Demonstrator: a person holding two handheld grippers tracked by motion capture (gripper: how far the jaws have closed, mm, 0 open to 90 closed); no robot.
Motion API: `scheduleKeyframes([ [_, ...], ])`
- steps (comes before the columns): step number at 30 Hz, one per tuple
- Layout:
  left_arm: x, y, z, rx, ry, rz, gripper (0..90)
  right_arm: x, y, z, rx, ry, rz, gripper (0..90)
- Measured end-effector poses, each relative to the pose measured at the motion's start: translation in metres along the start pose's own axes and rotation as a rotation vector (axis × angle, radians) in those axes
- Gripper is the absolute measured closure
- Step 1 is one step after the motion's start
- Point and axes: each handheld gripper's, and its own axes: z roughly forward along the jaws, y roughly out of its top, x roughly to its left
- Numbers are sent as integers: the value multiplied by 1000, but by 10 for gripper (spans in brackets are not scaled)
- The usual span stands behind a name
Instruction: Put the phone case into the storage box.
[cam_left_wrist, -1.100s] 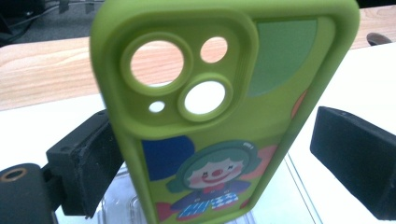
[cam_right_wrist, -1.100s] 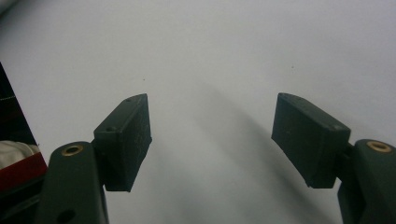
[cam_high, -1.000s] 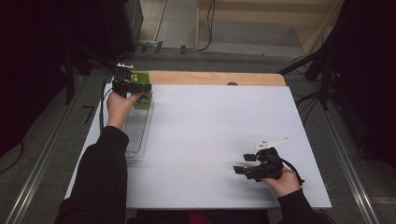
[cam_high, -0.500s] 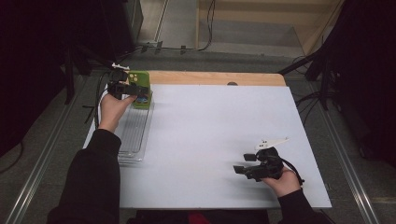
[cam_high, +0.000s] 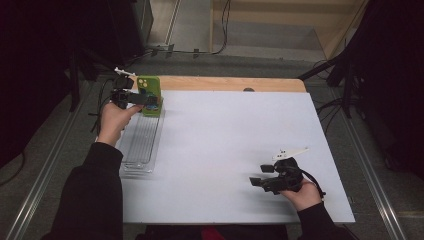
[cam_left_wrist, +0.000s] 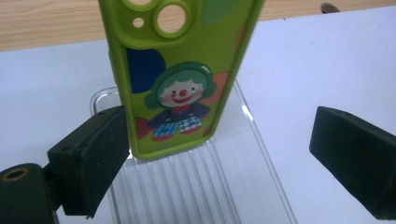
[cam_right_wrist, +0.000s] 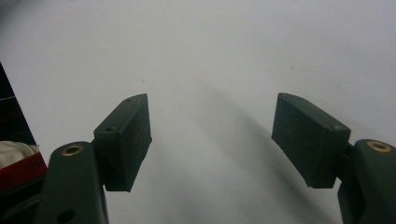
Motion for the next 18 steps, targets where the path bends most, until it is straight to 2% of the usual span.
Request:
scheduleKeyframes([
  [6,-6,0,-6,7,-60,-10,86,-1,0,1,1,-3,4,266],
  [8,-9,0,-7,16,-85,-4,146,-1,0,1,3,-1,4,266],
  [9,-11,0,-7,19,-96,-7,145,-1,0,1,2,-1,5,266],
  [18,-28,0,-13,34,-169,38,153,-2,0,1,2,3,4,266],
])
